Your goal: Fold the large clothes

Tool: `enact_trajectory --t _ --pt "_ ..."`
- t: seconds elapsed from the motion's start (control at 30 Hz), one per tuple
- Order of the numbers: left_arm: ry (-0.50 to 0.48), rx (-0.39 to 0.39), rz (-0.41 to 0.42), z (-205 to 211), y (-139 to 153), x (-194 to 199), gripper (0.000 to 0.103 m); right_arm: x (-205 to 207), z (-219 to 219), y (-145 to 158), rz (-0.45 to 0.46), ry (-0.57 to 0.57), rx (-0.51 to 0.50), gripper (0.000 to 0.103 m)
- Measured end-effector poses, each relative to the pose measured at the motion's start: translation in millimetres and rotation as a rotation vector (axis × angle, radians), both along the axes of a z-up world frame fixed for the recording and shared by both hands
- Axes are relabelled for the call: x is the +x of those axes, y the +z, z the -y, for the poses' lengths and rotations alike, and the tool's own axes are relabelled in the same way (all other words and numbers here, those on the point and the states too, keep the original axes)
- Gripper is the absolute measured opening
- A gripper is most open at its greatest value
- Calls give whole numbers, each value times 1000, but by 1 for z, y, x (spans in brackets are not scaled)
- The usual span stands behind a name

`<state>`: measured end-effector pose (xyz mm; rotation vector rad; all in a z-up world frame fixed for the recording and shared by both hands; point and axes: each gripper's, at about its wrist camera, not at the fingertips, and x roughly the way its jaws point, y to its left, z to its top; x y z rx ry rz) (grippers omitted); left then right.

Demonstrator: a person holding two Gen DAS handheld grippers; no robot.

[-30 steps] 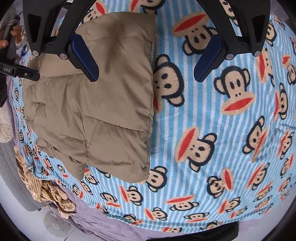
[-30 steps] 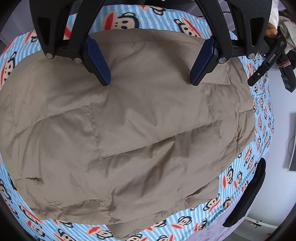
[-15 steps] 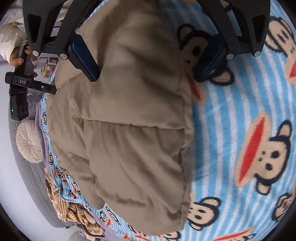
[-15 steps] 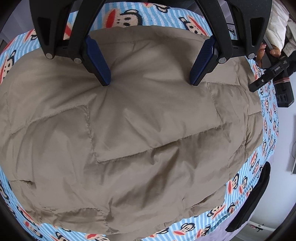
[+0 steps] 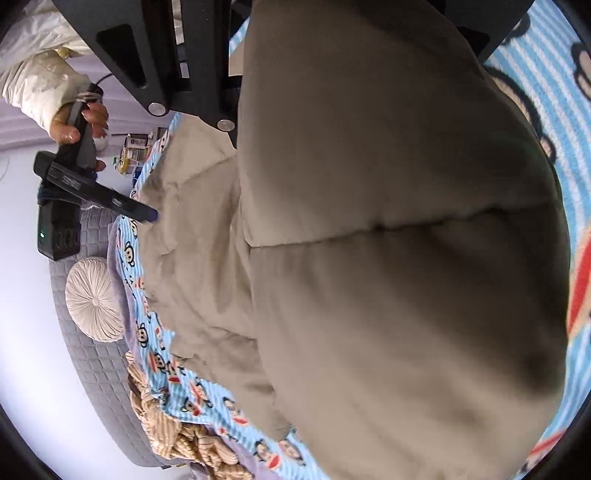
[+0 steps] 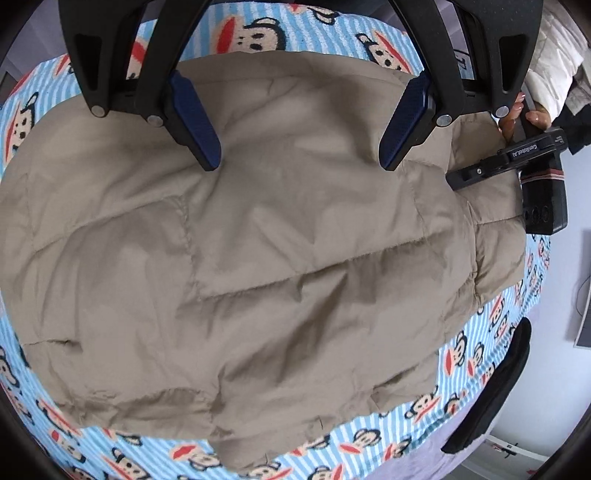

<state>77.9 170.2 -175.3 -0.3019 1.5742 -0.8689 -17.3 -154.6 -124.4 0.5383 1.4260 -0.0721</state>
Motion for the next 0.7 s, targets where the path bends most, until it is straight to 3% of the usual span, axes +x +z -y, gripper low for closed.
enact_trajectory --t 0.03,0.07,0.13,0.33,0.43,0.7 --pt "1 -5 7 3 9 -2 28 0 3 5 42 -4 -4 77" --pt "4 -11 16 6 21 -5 28 2 5 8 69 0 -4 49" --pt "7 -8 43 16 44 -9 28 8 8 4 85 8 2 28" --pt "33 -26 77 70 105 -27 28 38 15 -34 128 19 79 24" --pt "38 -7 64 112 116 -35 28 49 25 -57 127 -34 177 23" --pt "-31 87 93 216 125 -46 31 47 51 -96 133 -143 370 8"
